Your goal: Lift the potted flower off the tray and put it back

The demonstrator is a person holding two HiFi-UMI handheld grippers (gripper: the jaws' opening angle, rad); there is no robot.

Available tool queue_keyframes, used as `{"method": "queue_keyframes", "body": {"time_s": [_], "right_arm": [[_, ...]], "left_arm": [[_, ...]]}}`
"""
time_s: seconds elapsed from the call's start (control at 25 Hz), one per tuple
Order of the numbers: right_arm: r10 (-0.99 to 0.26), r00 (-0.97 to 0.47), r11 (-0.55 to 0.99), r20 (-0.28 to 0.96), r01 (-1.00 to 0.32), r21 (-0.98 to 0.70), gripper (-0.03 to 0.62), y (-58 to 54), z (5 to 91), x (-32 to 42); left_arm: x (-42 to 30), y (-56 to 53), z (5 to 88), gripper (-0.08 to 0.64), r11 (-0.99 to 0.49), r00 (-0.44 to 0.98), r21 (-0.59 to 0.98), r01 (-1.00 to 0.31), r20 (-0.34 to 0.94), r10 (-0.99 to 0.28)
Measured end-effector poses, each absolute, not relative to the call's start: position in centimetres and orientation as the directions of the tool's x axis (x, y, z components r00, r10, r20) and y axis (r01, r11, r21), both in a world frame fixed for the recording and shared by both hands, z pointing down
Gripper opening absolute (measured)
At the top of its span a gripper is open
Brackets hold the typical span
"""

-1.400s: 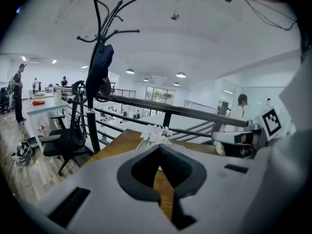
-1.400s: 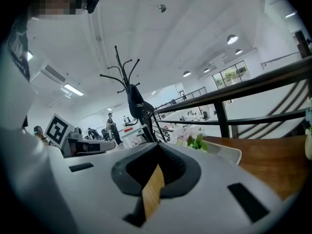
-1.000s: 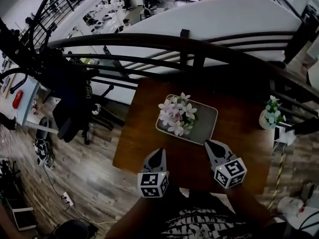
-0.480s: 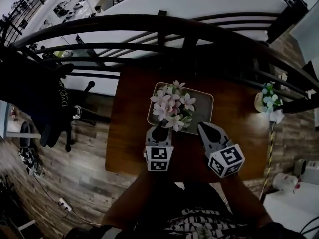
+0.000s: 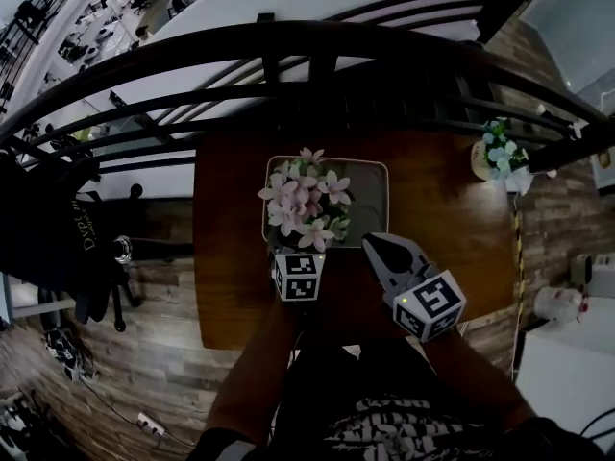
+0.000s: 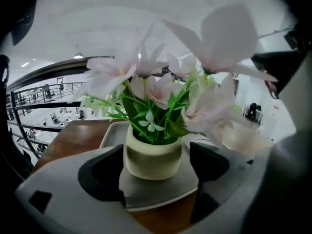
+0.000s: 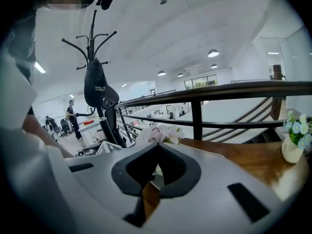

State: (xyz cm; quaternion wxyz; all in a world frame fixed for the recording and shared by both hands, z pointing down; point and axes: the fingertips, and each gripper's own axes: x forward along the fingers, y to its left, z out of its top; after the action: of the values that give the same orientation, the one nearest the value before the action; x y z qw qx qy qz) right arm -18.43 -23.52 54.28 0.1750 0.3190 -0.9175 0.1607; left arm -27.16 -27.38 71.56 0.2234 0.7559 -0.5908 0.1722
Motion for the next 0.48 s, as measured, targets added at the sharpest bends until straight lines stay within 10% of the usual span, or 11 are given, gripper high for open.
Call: {"method": "queue_keyframes", "body": {"time_s": [0.48], "right_arm": [[-0.595,-0.679,0.684,0.431,-0.709,-0.173,-0.002,-22.7,54.0,-14.7]], "left_arm": [[-26.8,-30.9,73.8,0.484,-0.252,0.280,0.129,-0.959,0.556,-0.782]]}}
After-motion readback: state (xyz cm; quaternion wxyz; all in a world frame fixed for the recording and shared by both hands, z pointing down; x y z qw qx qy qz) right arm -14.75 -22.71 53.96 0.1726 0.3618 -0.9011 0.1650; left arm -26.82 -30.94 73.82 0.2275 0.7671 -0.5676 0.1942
